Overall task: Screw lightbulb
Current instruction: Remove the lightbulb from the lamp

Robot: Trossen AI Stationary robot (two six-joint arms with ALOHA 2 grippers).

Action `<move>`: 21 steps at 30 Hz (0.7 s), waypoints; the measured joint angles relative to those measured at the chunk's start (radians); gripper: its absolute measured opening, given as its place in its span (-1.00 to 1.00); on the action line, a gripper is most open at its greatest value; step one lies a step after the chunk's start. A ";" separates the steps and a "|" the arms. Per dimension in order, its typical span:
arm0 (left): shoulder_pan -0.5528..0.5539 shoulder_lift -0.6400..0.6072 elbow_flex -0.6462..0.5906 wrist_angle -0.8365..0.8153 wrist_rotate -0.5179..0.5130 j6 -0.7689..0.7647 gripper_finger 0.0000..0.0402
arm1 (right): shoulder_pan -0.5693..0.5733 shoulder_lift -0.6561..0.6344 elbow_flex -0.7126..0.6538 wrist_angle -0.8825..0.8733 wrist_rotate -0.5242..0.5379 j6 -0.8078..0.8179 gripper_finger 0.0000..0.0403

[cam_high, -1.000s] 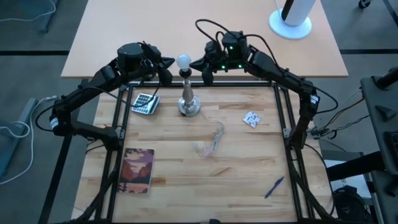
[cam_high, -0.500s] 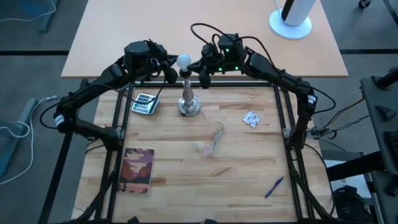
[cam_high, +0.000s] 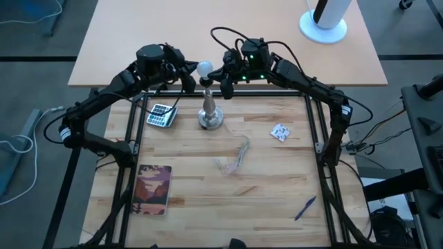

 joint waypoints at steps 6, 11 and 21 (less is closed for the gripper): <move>0.000 -0.005 0.000 -0.009 0.012 -0.012 -1.00 | 0.000 0.000 0.000 -0.003 0.009 0.000 -1.00; -0.003 -0.009 0.000 -0.017 0.020 -0.027 -1.00 | 0.000 0.000 0.000 -0.010 0.017 0.001 -1.00; -0.010 -0.013 0.000 -0.035 0.026 -0.055 -1.00 | -0.001 -0.001 0.000 -0.017 0.036 0.001 -1.00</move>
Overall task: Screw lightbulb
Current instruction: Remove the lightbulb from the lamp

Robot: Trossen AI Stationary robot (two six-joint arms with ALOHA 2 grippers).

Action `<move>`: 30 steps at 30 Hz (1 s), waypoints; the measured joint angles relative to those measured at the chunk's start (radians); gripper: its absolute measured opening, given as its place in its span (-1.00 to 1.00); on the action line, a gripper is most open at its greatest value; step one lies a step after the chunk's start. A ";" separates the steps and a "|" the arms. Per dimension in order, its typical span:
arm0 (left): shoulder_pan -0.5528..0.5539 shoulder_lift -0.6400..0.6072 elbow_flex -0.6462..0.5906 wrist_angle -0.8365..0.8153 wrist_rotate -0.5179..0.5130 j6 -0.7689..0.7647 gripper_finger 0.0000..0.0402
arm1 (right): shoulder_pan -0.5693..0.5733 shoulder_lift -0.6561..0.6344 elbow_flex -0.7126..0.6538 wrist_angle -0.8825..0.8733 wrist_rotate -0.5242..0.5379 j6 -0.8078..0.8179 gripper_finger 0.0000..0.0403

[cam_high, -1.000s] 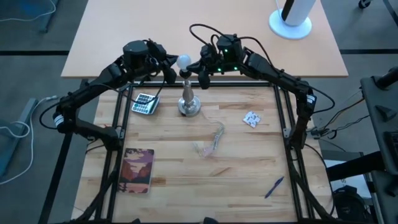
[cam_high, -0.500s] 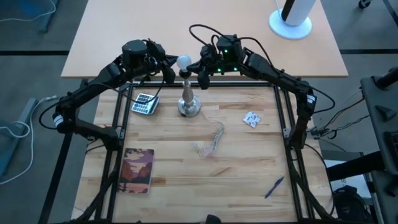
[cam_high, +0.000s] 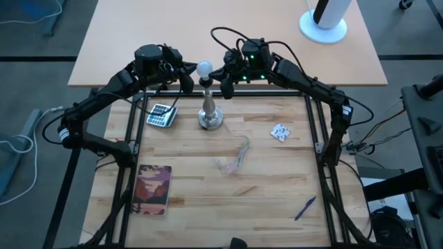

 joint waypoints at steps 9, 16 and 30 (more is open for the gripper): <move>-0.002 -0.010 0.000 -0.022 0.005 -0.023 -1.00 | -0.003 -0.001 0.000 -0.006 0.026 -0.017 -1.00; -0.005 -0.020 -0.001 -0.036 0.012 -0.039 -1.00 | -0.006 -0.001 0.000 -0.010 0.037 -0.026 -1.00; -0.012 -0.072 -0.001 -0.204 0.017 -0.051 -1.00 | -0.021 -0.009 -0.002 -0.163 0.026 0.007 -1.00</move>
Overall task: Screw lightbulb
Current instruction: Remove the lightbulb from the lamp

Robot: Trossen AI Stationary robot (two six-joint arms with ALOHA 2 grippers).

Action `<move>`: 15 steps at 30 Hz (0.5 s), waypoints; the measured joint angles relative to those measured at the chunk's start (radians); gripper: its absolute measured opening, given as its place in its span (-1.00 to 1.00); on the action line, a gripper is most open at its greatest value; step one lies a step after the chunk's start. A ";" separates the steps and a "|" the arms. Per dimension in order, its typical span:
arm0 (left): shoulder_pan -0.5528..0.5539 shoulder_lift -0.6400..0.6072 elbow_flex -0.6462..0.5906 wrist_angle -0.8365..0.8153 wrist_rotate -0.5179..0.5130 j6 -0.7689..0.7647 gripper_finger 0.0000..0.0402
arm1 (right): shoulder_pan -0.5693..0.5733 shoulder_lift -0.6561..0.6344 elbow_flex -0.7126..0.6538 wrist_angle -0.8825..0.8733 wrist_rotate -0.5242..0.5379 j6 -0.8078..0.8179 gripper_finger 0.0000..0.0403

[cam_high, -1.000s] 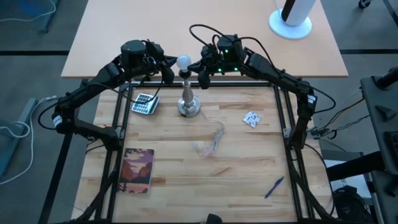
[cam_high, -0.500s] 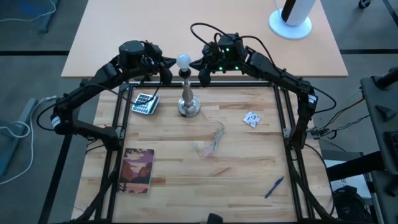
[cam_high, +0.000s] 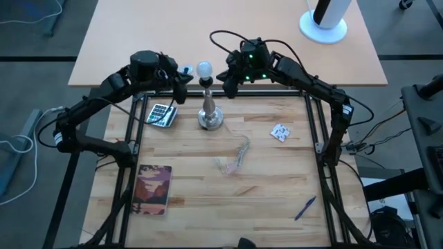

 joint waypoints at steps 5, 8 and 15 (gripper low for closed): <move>-0.005 0.015 -0.001 -0.094 -0.010 -0.006 -1.00 | 0.009 0.002 -0.001 0.017 -0.020 0.000 -1.00; -0.008 0.016 -0.001 -0.093 -0.010 -0.002 -1.00 | 0.008 0.005 -0.001 0.017 -0.022 0.009 -1.00; -0.004 -0.003 0.002 0.023 -0.079 0.018 -1.00 | 0.008 -0.013 -0.002 0.069 -0.132 -0.008 -1.00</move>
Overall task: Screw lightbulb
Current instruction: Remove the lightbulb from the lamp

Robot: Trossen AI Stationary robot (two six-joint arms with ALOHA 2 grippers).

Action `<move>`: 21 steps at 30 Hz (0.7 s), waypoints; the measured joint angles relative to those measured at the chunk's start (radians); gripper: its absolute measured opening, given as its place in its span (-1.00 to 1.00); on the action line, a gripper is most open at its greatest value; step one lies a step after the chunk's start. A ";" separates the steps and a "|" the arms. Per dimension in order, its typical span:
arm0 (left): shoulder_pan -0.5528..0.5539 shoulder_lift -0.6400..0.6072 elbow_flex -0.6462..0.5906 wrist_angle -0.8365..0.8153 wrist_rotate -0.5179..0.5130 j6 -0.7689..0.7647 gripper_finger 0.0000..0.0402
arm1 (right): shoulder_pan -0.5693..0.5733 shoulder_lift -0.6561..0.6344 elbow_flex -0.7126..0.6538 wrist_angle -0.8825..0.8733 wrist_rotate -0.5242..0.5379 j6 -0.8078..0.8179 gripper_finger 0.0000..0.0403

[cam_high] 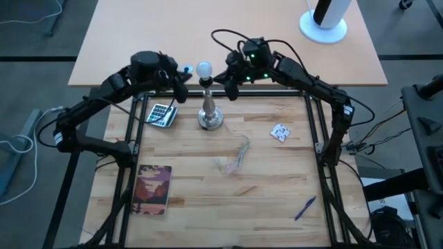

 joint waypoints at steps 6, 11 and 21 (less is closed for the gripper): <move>0.040 0.033 0.001 0.159 -0.022 0.090 -1.00 | 0.007 0.007 0.000 0.130 -0.070 0.015 -1.00; 0.052 0.052 0.001 0.159 0.021 0.087 -1.00 | 0.006 0.019 0.000 0.145 -0.054 0.028 -1.00; 0.051 0.033 0.001 0.161 0.131 0.062 -1.00 | 0.000 0.013 0.001 0.106 0.008 0.023 -1.00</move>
